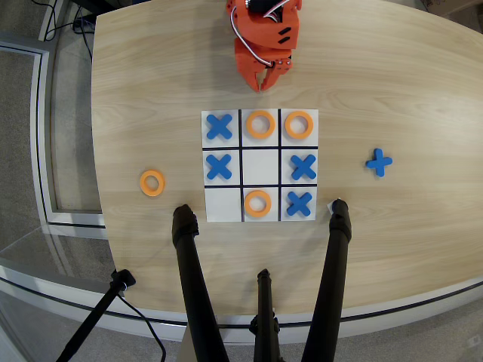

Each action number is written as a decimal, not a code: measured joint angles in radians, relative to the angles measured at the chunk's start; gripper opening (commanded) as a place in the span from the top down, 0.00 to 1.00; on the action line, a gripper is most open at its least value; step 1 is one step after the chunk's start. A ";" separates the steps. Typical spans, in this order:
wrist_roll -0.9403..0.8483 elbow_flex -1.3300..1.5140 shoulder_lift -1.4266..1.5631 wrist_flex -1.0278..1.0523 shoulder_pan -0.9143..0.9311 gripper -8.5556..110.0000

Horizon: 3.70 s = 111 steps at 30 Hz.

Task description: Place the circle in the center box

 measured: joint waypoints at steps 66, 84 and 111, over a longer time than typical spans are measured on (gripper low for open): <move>0.135 -1.885 -2.174 -0.296 0.525 0.79; 0.135 -2.065 -2.404 -0.296 0.566 0.79; 0.124 -2.192 -2.560 -0.258 0.583 0.79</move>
